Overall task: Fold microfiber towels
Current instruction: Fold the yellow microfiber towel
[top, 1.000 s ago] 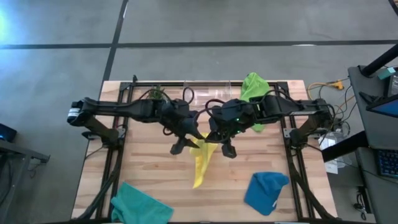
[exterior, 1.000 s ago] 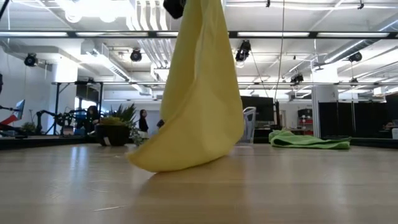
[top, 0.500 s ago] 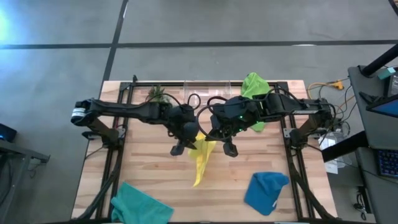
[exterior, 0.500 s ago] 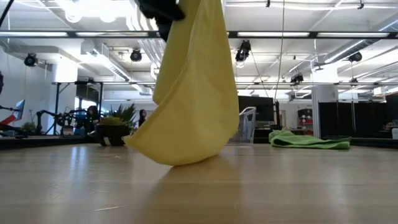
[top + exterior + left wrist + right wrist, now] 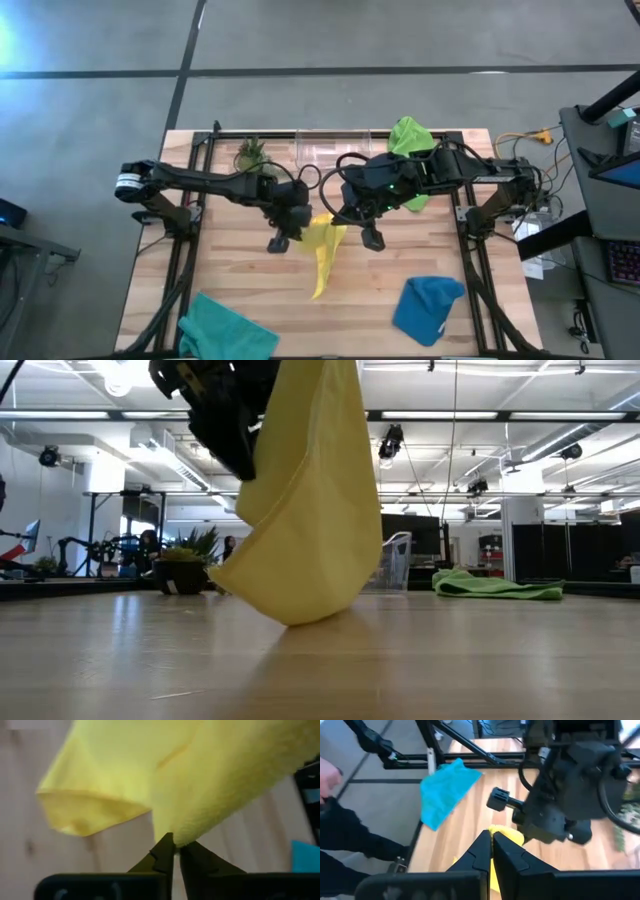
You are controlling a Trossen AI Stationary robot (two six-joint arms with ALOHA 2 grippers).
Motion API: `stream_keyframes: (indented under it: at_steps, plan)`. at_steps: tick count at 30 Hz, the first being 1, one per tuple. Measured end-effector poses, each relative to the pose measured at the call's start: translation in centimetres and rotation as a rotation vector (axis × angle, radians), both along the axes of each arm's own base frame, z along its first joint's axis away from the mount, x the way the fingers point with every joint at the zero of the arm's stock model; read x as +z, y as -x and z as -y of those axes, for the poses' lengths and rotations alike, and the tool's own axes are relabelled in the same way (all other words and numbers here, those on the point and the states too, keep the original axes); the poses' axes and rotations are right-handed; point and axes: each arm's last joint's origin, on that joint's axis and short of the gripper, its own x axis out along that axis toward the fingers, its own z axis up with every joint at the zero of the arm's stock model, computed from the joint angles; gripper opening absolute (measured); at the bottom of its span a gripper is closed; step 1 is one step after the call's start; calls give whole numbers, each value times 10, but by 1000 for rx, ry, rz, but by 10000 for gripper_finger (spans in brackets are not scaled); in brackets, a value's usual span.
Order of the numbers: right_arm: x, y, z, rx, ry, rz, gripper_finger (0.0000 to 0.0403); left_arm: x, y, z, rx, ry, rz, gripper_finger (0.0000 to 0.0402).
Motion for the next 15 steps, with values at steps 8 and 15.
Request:
stream_keyframes:
  at_steps: [8, 15]
  plan:
    - [-4, 17, 6, -100, 94, -119, 9, 30, 27, -5, 111, -191, 42, 1]
    - [2, 42, 13, -214, 157, -161, 9, 83, 72, -5, 201, -159, 229, 0]
